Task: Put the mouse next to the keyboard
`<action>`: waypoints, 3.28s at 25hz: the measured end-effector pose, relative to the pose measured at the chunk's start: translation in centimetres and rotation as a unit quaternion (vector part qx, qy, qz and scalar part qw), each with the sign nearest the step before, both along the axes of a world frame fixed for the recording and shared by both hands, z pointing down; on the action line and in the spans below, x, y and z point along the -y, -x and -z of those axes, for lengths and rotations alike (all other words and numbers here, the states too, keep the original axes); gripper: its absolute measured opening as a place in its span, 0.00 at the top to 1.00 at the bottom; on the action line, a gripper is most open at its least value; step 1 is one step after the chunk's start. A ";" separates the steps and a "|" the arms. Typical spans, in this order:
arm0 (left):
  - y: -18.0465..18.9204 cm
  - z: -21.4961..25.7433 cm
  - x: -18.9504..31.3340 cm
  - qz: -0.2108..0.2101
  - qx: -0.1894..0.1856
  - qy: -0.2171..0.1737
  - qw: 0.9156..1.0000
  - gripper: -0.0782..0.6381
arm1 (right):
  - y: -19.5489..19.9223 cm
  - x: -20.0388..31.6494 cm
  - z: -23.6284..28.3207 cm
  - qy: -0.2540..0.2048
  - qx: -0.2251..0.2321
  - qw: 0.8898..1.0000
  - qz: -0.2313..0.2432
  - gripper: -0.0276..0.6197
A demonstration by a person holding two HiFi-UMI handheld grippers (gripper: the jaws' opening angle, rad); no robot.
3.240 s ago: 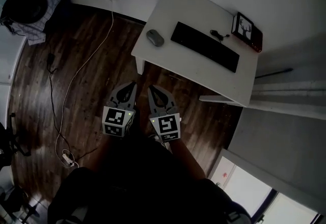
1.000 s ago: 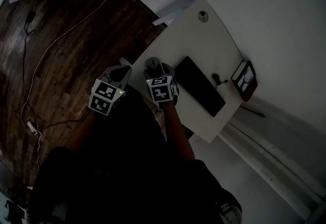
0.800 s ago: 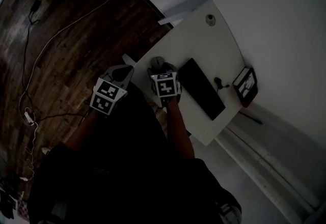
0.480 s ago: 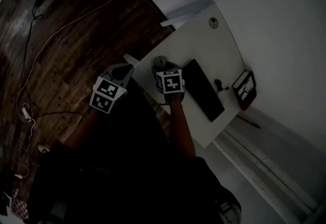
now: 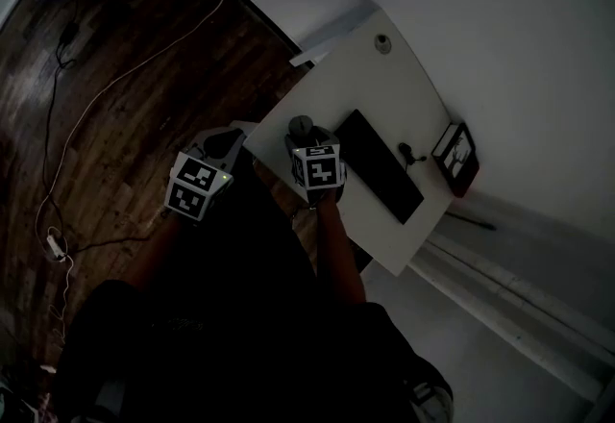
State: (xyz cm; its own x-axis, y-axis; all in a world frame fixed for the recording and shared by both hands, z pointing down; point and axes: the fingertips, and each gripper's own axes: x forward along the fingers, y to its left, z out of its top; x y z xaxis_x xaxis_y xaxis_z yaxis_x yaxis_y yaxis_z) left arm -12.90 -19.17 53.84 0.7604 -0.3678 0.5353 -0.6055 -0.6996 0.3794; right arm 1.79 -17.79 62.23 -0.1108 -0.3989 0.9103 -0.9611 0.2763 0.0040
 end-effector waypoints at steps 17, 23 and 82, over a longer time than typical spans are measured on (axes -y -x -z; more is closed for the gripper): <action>0.5 3.9 -4.7 -0.119 -0.016 -0.049 0.992 0.89 | 1.9 -4.2 4.2 -0.097 0.015 0.988 -0.120 0.50; -2.1 2.7 -6.3 -0.118 -0.011 -0.054 0.992 0.89 | -1.2 -6.2 3.2 -0.108 0.023 0.987 -0.118 0.50; -47.5 0.0 -28.2 -0.548 0.082 -0.061 0.830 0.89 | -40.6 -35.1 0.9 -0.159 0.046 0.848 -0.503 0.50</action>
